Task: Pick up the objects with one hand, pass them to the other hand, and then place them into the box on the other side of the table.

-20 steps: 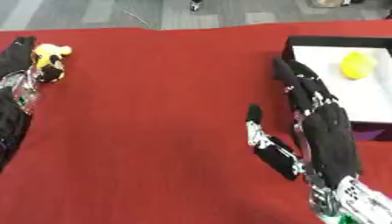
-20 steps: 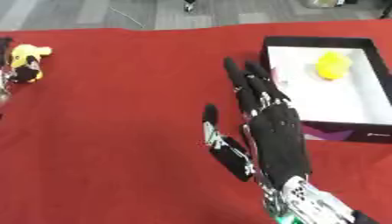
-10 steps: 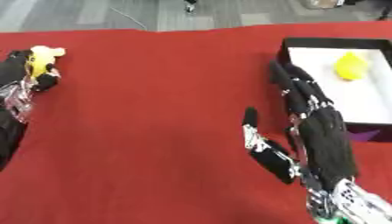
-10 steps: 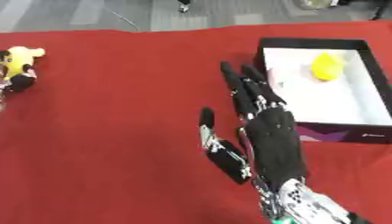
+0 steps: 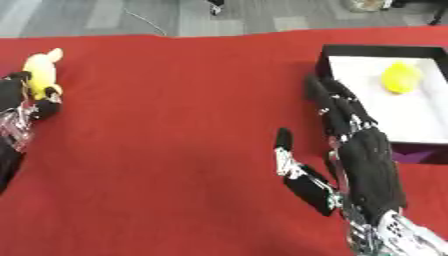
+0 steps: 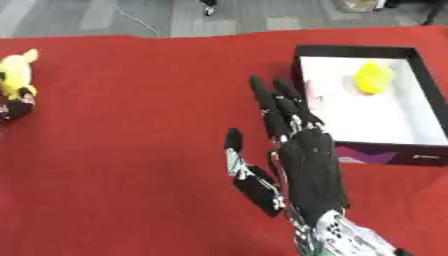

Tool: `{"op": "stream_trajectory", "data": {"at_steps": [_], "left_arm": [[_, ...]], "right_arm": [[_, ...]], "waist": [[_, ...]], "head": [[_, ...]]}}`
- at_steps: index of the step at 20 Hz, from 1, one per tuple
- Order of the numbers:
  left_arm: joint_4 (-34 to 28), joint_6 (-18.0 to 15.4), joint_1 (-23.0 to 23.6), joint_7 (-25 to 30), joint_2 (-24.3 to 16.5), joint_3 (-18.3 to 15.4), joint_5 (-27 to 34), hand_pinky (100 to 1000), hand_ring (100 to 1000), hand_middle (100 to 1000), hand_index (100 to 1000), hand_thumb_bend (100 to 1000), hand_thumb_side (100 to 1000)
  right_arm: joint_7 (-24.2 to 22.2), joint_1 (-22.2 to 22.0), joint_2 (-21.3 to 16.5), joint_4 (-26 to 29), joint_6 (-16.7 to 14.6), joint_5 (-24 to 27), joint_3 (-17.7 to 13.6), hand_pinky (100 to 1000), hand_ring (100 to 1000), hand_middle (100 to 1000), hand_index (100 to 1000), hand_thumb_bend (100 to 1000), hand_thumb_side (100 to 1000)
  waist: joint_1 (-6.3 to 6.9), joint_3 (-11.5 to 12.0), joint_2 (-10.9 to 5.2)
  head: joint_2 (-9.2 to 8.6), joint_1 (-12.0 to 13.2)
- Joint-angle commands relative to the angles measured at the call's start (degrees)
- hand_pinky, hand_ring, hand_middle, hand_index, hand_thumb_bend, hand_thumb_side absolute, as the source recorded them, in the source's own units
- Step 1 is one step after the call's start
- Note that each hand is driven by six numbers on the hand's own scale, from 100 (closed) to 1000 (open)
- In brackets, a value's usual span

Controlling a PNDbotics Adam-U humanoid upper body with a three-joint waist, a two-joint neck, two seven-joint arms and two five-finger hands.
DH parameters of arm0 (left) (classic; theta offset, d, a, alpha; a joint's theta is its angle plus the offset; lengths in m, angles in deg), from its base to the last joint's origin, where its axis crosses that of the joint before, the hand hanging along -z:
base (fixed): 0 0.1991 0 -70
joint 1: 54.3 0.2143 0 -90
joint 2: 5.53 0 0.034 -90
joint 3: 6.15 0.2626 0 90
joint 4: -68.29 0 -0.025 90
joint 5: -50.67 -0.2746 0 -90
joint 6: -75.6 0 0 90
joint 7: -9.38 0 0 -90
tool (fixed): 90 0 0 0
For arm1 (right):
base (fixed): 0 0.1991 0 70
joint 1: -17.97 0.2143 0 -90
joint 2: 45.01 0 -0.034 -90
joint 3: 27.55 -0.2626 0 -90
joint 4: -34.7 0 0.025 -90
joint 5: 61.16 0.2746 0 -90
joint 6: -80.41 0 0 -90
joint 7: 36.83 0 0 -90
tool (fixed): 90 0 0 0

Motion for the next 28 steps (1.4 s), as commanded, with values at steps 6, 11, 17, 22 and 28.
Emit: {"op": "stream_trajectory", "data": {"at_steps": [6,11,17,22,28], "left_arm": [[2.14,-5.00,-0.18,-10.11,-1.45,1.97,6.62,609,420,430,540,100,269],[-2.68,-8.51,-0.65,-10.88,-1.66,-0.21,7.47,579,380,381,490,100,305],[-14.38,-10.86,-0.98,2.35,-1.69,-6.36,-0.02,592,384,382,491,100,295],[-25.19,-11.94,-0.65,14.35,-0.90,-12.34,-5.97,593,374,369,481,100,296],[-35.73,-17.78,0.08,24.95,0.02,-14.29,-6.19,590,359,350,465,100,313]], "right_arm": [[0.28,0.48,-0.08,1.18,0.06,0.32,-0.22,481,899,712,996,100,427],[0.38,0.47,-0.17,1.18,0.10,0.41,-0.33,482,897,712,997,100,428],[0.35,0.46,-0.33,1.18,0.02,0.47,-0.61,484,893,713,996,100,424],[0.23,0.54,-0.52,1.18,-0.06,0.40,-0.91,486,889,713,995,100,420],[-0.35,0.80,-1.00,1.18,-0.36,0.16,-1.25,490,877,714,991,100,401]], "waist": [[-0.19,0.10,-0.65],[-0.08,0.35,-0.81],[0.09,0.75,-1.16],[0.26,1.00,-1.38],[0.52,1.69,-1.90]], "head": [[-0.94,-0.22],[-0.79,-0.33],[-0.54,-0.56],[-0.52,-0.87],[-0.11,-1.40]]}}
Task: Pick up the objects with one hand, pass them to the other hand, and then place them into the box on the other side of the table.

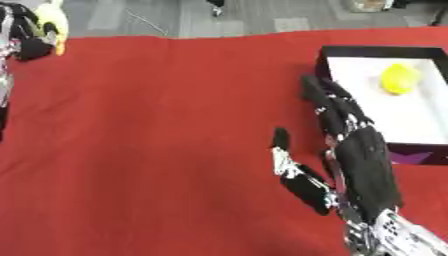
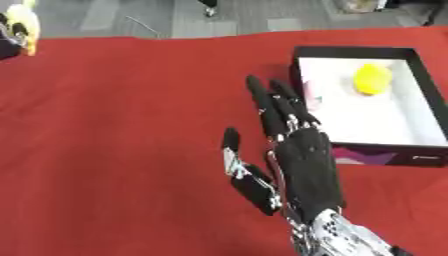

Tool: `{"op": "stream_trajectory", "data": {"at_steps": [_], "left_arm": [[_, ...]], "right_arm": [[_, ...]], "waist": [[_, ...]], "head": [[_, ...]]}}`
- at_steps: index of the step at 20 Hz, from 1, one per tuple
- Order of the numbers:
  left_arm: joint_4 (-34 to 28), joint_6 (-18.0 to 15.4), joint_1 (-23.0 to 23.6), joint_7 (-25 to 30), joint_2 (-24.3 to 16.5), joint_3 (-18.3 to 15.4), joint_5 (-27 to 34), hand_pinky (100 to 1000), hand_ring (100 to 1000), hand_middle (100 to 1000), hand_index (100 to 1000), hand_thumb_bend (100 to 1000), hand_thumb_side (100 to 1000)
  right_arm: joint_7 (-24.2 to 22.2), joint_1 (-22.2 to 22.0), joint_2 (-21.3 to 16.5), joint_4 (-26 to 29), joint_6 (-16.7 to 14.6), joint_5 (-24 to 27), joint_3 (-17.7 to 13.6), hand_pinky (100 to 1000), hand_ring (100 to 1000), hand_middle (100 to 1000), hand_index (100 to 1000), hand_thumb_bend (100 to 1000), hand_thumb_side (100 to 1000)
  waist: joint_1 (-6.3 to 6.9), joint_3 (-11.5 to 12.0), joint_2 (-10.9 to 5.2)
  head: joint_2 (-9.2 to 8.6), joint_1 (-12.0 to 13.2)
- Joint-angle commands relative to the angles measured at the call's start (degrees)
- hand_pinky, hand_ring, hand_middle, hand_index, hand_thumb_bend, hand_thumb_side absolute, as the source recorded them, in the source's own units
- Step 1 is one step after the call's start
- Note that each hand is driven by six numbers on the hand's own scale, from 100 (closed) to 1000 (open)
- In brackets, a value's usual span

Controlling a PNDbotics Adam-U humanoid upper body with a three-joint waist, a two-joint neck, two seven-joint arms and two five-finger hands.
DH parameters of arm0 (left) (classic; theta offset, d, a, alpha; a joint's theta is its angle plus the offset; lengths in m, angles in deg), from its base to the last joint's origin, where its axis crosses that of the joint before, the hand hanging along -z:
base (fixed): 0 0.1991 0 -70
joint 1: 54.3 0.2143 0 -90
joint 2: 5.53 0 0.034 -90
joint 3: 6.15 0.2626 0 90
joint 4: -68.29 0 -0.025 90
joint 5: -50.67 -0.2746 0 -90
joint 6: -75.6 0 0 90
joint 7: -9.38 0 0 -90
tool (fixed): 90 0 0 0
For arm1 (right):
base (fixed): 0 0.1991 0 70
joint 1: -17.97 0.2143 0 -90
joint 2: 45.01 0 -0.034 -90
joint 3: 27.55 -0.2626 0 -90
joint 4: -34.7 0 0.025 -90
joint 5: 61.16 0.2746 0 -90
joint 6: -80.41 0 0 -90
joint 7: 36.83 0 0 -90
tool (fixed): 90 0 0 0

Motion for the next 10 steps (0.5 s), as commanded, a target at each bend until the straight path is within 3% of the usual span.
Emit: {"op": "stream_trajectory", "data": {"at_steps": [1,10], "left_arm": [[-5.88,-4.45,-0.37,4.47,-1.17,0.33,1.09,591,360,350,466,100,314],[-13.56,-20.84,3.52,12.69,-1.37,9.79,15.78,597,361,352,468,100,306]], "right_arm": [[-0.51,0.83,-1.07,1.18,-0.41,-0.21,-0.82,491,875,715,990,100,397],[-3.28,1.51,-2.23,1.18,-2.05,-0.53,-1.18,503,851,721,981,100,355]], "waist": [[0.23,0.37,-1.79],[0.46,1.83,-3.48]], "head": [[0.22,-0.56],[2.57,-2.41]]}}
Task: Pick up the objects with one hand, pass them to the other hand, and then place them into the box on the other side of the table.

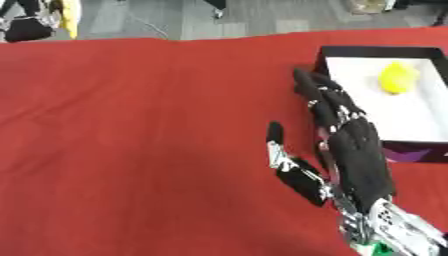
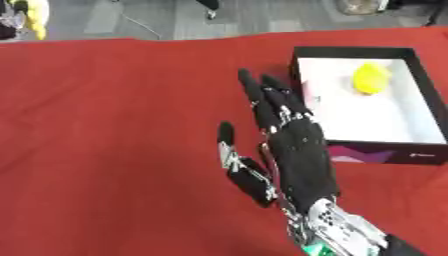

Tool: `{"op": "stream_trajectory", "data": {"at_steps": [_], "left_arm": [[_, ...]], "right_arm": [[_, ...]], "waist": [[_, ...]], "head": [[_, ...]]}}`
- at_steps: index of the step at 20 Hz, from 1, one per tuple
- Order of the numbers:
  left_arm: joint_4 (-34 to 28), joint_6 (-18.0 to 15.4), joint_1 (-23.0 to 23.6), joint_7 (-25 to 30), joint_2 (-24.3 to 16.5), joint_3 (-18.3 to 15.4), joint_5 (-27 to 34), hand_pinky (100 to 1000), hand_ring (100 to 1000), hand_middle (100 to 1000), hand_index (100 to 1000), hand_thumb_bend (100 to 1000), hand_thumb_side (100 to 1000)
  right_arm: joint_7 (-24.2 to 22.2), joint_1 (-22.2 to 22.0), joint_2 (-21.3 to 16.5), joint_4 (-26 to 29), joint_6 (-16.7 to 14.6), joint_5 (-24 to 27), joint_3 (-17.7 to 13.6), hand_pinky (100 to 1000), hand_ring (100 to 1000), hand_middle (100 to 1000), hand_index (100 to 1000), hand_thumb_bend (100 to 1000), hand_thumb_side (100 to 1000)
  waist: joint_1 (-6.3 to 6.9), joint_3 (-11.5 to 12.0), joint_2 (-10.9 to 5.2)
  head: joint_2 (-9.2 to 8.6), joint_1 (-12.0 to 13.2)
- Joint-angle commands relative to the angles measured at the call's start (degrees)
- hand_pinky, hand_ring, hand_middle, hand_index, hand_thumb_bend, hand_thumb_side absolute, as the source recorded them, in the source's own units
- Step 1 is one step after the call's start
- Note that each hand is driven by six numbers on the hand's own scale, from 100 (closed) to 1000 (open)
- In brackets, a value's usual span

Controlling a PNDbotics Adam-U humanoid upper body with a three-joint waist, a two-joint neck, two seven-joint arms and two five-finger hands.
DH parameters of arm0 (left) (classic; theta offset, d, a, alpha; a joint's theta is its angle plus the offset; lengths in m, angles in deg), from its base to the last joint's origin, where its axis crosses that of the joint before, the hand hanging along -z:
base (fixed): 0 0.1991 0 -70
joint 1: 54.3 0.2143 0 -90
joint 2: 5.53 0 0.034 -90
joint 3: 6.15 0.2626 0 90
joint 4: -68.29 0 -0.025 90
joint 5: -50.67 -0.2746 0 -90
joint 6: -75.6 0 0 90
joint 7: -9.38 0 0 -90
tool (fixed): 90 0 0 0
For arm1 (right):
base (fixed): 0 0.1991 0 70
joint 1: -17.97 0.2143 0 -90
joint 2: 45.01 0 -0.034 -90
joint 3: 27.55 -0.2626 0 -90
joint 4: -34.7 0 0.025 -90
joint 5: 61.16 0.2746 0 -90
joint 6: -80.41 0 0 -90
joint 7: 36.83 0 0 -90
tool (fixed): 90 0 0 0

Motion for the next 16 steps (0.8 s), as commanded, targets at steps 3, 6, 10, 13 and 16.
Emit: {"op": "stream_trajectory", "data": {"at_steps": [3,6,10,13,16], "left_arm": [[-4.51,-7.40,1.26,4.78,-1.33,5.47,7.37,602,362,353,469,100,290],[-6.77,-11.07,3.09,8.18,-0.61,8.74,11.09,605,362,354,470,100,281],[-9.81,-13.89,4.57,12.45,0.80,12.12,16.01,605,361,353,469,100,278],[-12.13,-15.22,5.04,15.47,2.28,14.26,19.53,605,360,353,469,100,281],[-14.39,-16.06,4.94,18.56,3.72,16.30,23.33,607,359,353,469,100,283]], "right_arm": [[-2.67,1.61,-1.93,1.18,-1.62,-0.49,-1.03,515,844,729,977,100,345],[-5.15,2.63,-2.90,1.18,-3.44,-0.60,-1.11,530,834,741,972,100,338],[-8.54,4.18,-3.92,1.18,-6.29,-0.41,-1.35,558,834,773,978,204,362],[-11.01,5.35,-4.29,1.18,-8.45,0.26,-1.33,585,849,815,984,288,376],[-13.79,6.33,-4.65,1.18,-10.74,1.90,-0.91,633,897,870,995,392,366]], "waist": [[0.04,0.54,-1.97],[0.01,1.09,-2.38],[0.06,1.84,-2.78],[0.02,2.27,-2.93],[-0.06,2.60,-2.98]], "head": [[1.26,-0.90],[1.96,-1.39],[2.78,-1.94],[3.17,-2.52],[3.23,-3.43]]}}
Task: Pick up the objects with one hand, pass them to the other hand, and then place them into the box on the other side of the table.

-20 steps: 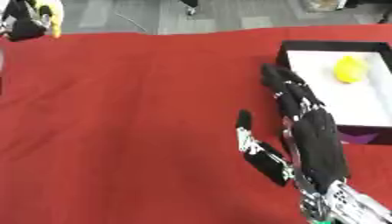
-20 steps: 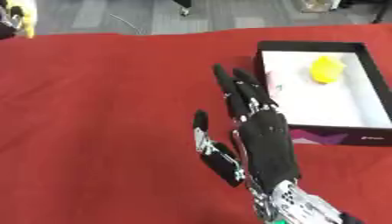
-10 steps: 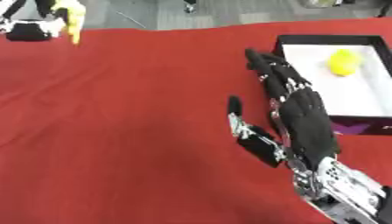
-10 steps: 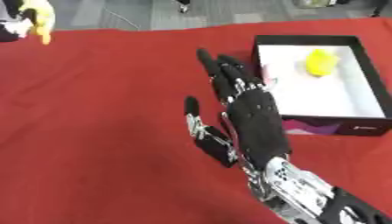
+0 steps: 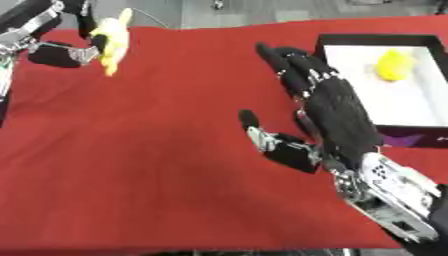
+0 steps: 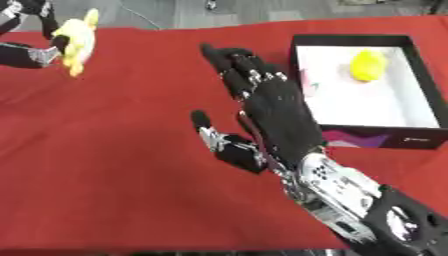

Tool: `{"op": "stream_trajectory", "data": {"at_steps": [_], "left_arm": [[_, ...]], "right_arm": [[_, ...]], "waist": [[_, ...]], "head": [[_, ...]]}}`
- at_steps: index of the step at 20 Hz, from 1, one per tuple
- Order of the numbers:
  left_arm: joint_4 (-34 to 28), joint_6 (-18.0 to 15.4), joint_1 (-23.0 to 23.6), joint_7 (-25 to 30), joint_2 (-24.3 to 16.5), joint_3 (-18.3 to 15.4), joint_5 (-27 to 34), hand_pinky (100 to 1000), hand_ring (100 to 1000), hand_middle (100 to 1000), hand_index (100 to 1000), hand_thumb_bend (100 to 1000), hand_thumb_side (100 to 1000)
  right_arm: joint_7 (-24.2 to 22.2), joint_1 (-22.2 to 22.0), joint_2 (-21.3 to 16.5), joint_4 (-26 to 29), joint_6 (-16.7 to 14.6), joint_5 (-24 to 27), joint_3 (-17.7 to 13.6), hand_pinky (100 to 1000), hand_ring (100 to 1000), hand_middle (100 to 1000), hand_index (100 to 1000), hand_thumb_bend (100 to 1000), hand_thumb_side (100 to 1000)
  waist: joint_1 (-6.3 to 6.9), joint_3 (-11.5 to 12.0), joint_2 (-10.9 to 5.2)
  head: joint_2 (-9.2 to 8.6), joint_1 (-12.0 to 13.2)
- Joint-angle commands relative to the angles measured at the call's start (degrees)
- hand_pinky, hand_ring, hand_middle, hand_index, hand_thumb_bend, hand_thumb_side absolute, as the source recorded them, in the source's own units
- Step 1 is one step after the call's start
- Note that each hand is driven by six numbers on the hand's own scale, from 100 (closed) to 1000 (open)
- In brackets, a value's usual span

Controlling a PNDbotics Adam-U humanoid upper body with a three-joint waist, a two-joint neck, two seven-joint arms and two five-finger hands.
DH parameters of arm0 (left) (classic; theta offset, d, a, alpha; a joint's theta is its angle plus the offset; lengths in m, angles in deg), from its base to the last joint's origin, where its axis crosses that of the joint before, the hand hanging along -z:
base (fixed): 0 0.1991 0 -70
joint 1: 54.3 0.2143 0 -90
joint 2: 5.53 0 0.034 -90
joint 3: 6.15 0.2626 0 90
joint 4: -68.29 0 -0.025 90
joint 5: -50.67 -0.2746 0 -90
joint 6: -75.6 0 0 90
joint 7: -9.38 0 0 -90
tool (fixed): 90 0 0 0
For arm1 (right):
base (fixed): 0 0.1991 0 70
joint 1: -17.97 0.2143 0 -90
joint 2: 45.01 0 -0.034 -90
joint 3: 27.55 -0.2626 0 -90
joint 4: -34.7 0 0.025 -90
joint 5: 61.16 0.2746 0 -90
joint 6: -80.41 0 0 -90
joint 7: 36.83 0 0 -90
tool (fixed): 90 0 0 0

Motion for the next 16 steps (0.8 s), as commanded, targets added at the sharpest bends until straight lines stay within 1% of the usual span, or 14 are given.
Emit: {"op": "stream_trajectory", "data": {"at_steps": [1,3,7,11,16], "left_arm": [[-3.15,-3.14,-1.17,5.63,0.30,1.79,4.14,607,359,353,469,100,283],[-4.29,-3.45,-1.52,7.68,1.34,3.05,6.30,608,359,353,469,100,283],[-6.22,-3.92,-2.28,11.58,3.21,5.15,10.18,611,359,353,469,100,282],[-7.46,-4.30,-2.84,15.44,4.52,7.06,13.30,612,360,353,469,100,276],[-7.91,-4.53,-2.85,21.11,4.95,9.45,16.88,614,361,354,469,100,265]], "right_arm": [[-3.02,1.45,-1.51,1.18,-2.22,1.64,-0.17,636,900,871,995,398,365],[-5.24,1.94,-1.80,1.18,-3.47,2.63,0.19,662,942,895,993,422,372],[-8.57,2.99,-2.15,1.18,-5.13,4.19,0.22,673,955,902,991,417,386],[-9.73,3.50,-2.18,1.18,-5.41,5.00,0.06,673,965,904,991,404,393],[-9.78,3.69,-2.10,1.18,-4.97,4.81,-0.19,667,956,899,989,400,372]], "waist": [[0.00,0.27,-1.36],[0.05,0.54,-1.38],[0.09,0.83,-1.39],[0.08,0.80,-1.34],[0.26,0.69,-1.31]], "head": [[0.32,-0.91],[0.33,-1.47],[0.33,-2.37],[0.33,-2.95],[0.33,-3.58]]}}
